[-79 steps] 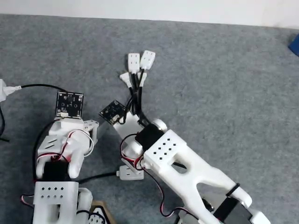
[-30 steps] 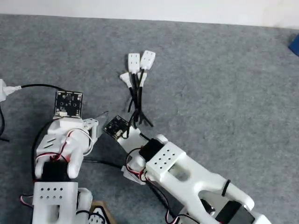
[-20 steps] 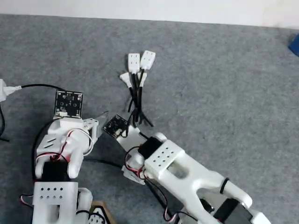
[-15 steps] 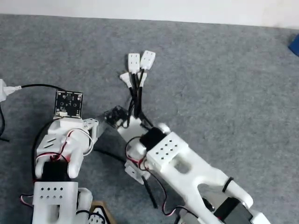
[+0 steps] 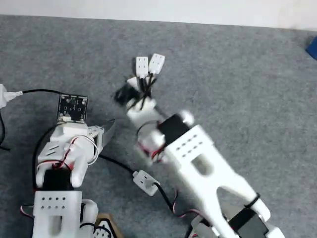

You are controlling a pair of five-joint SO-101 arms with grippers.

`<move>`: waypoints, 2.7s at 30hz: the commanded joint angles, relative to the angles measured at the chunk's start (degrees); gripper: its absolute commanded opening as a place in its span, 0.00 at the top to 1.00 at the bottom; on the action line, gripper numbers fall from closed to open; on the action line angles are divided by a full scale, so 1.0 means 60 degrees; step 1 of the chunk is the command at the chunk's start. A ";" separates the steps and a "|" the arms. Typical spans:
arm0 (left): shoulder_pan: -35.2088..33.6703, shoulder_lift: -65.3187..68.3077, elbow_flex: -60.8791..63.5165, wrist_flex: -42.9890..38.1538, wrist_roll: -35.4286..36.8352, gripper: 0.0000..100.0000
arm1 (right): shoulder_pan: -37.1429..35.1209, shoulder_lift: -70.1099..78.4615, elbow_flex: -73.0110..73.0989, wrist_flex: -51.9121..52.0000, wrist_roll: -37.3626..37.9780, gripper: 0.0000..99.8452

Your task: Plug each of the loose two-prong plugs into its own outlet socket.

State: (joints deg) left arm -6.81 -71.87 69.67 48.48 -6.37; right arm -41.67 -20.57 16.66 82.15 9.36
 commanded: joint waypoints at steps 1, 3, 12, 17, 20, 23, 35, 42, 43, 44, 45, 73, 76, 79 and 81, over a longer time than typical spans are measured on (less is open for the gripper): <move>0.0667 0.1297 -0.1560 0.1377 -0.0557 0.67 | 0.1824 -0.0095 -0.1766 0.0139 -0.0278 0.69; 0.1106 0.2586 -0.2791 0.2505 -0.0996 0.67 | 0.3055 -0.0095 -0.2571 0.0344 -0.0527 0.69; 0.3114 0.8242 -0.7495 0.6344 -0.4000 0.68 | 0.6059 -0.0740 -0.0535 -0.0066 -0.0527 0.69; 0.3319 0.9018 -0.7875 0.6799 -0.4161 0.68 | 0.6586 -0.1707 0.3421 -0.2425 -0.0513 0.69; 0.3363 0.9136 -0.7392 0.6755 -0.3971 0.68 | 0.6381 -0.2337 0.5458 -0.3846 -0.0542 0.69; 0.3817 0.9106 -0.6484 0.6154 -0.4733 0.68 | 0.6352 -0.2952 0.6308 -0.4256 -0.0454 0.69; 0.5092 0.9121 -0.4388 0.2125 -1.0740 0.67 | 0.6352 -0.3275 0.6410 -0.3817 0.0410 0.69; 0.6498 0.9121 -0.3480 0.1245 -1.0886 0.67 | 0.6352 -0.3275 0.6645 -0.3861 0.0410 0.69; 0.6659 0.9106 -0.3407 0.1289 -1.0857 0.67 | 0.6352 -0.3275 0.6645 -0.3861 0.0410 0.69; 0.6747 0.9106 -0.3392 0.1304 -1.0842 0.67 | 0.6352 -0.3275 0.6645 -0.3861 0.0410 0.69; 0.6821 0.9106 -0.3377 0.1304 -1.0842 0.67 | 0.6352 -0.3275 0.6645 -0.3861 0.0410 0.69; 0.8227 0.9209 -0.3070 0.0923 -0.9143 0.68 | 0.6337 -0.3275 0.6762 -0.3846 0.0410 0.69; 0.8374 0.9209 -0.2806 0.0645 -0.9070 0.75 | 0.6337 -0.3275 0.6938 -0.3861 0.0410 0.69; 0.8344 0.9209 -0.2850 0.0689 -0.9158 0.87 | 0.6337 -0.3275 0.6952 -0.3861 0.0410 0.69; 0.8168 0.9136 -0.2850 0.0777 -0.9626 0.93 | 0.6337 -0.3275 0.6952 -0.3861 0.0410 0.69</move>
State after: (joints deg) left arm 42.86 -16.48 52.97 53.76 -61.93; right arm -3.25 -38.68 58.68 58.86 11.47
